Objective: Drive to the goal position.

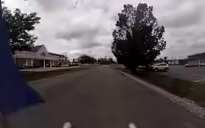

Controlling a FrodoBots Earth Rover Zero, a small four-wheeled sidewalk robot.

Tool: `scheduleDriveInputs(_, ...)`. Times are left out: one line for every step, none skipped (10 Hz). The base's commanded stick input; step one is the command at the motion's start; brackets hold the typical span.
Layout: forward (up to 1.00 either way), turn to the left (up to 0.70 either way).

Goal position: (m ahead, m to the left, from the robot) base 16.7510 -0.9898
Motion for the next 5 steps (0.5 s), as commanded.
scheduleDriveInputs(0.45,0.0)
scheduleDriveInputs(0.45,0.0)
scheduleDriveInputs(0.45,0.0)
scheduleDriveInputs(0.45,0.0)
scheduleDriveInputs(0.45,0.0)
